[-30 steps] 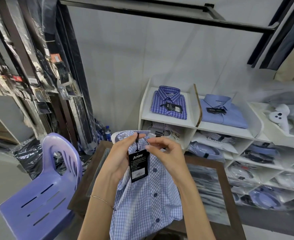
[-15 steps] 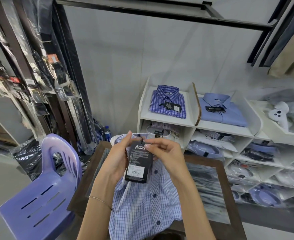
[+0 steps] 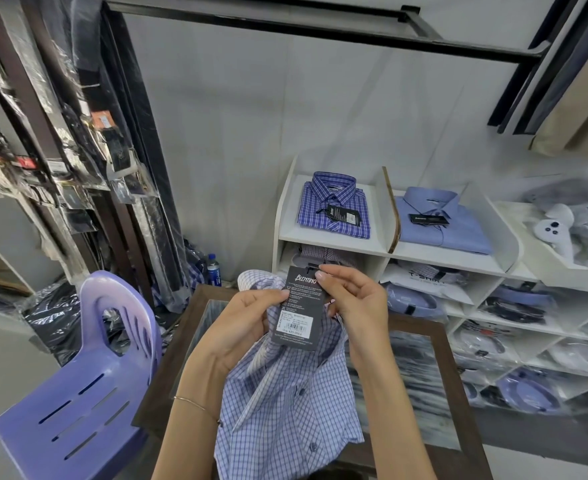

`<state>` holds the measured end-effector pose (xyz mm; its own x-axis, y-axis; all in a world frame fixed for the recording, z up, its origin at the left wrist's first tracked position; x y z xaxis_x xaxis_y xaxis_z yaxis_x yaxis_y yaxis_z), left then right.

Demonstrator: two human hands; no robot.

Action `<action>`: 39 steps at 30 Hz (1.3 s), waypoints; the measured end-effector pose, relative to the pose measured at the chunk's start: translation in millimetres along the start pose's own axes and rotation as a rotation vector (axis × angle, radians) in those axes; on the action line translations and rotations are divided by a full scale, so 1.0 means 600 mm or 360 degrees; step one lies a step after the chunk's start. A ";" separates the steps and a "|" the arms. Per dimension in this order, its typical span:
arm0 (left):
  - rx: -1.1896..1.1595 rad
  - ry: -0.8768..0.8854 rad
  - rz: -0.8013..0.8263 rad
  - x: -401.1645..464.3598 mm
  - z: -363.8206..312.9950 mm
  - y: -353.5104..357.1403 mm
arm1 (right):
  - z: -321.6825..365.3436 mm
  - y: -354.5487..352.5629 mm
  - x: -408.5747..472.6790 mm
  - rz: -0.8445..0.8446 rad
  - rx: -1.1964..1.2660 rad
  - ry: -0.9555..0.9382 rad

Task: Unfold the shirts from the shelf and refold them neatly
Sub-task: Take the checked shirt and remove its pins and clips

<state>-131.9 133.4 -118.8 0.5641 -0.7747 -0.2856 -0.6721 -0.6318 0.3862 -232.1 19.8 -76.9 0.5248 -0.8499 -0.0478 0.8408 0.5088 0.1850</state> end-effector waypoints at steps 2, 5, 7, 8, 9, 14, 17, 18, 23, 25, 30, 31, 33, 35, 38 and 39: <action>-0.0014 0.0007 0.0016 -0.001 0.000 0.001 | 0.000 0.000 0.000 -0.0003 0.0016 0.0008; -0.0034 0.0022 0.0016 -0.004 -0.003 0.001 | 0.002 0.000 0.000 -0.0001 0.0062 -0.0020; -0.0035 0.0050 -0.0006 -0.004 -0.004 -0.001 | 0.005 -0.001 0.000 -0.0025 0.0065 -0.0067; -0.0029 0.0073 -0.0024 -0.003 -0.005 -0.002 | 0.006 -0.004 0.001 -0.0054 0.0041 -0.0101; -0.0022 0.0102 -0.0044 -0.003 -0.007 -0.002 | 0.008 -0.006 0.002 -0.0086 -0.0014 -0.0149; -0.0117 0.0237 -0.0139 -0.003 -0.018 0.000 | 0.005 0.012 0.007 0.0047 -0.0580 -0.0303; -0.0114 0.0284 -0.0178 -0.003 -0.022 -0.001 | 0.003 0.033 -0.001 0.0284 -0.0795 -0.0288; -0.0103 0.0290 -0.0172 -0.002 -0.022 0.000 | 0.002 0.038 -0.005 0.0339 -0.0821 -0.0296; -0.0060 0.0308 -0.0164 0.000 -0.020 0.000 | 0.003 0.052 -0.017 0.0471 -0.0746 -0.0278; -0.0054 0.0300 -0.0187 0.001 -0.019 -0.003 | 0.009 0.054 -0.020 0.0515 -0.0694 -0.0280; -0.0038 0.0272 -0.0253 0.003 -0.014 -0.012 | 0.009 0.053 -0.026 0.0592 -0.0561 -0.0237; -0.0044 0.0281 -0.0254 0.002 -0.015 -0.011 | 0.008 0.053 -0.025 0.0598 -0.0539 -0.0226; -0.0045 0.0301 -0.0242 0.001 -0.018 -0.008 | 0.002 0.049 -0.023 0.0581 -0.0514 -0.0193; -0.0052 0.0321 -0.0208 0.000 -0.021 -0.005 | -0.006 0.046 -0.021 0.0571 -0.0454 -0.0124; 0.0025 0.0350 -0.0175 -0.001 -0.024 -0.003 | -0.014 0.042 -0.017 0.0588 -0.0329 -0.0011; 0.0059 0.0363 -0.0178 -0.002 -0.026 -0.003 | -0.014 0.040 -0.016 0.0594 -0.0312 0.0009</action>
<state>-123.9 135.8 -105.6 0.7266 -0.6769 -0.1181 -0.6143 -0.7170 0.3295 -216.1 41.3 -80.2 0.7983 -0.6020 -0.0185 0.6021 0.7984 0.0004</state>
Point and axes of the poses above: each hand's wrist, its own x-axis towards the middle knuckle, its own y-axis out of the palm, z = x × y, the point moved 9 cm from there along x, towards the middle knuckle, and after that the axes turned 5 degrees about -z, right-handed, at the moved point
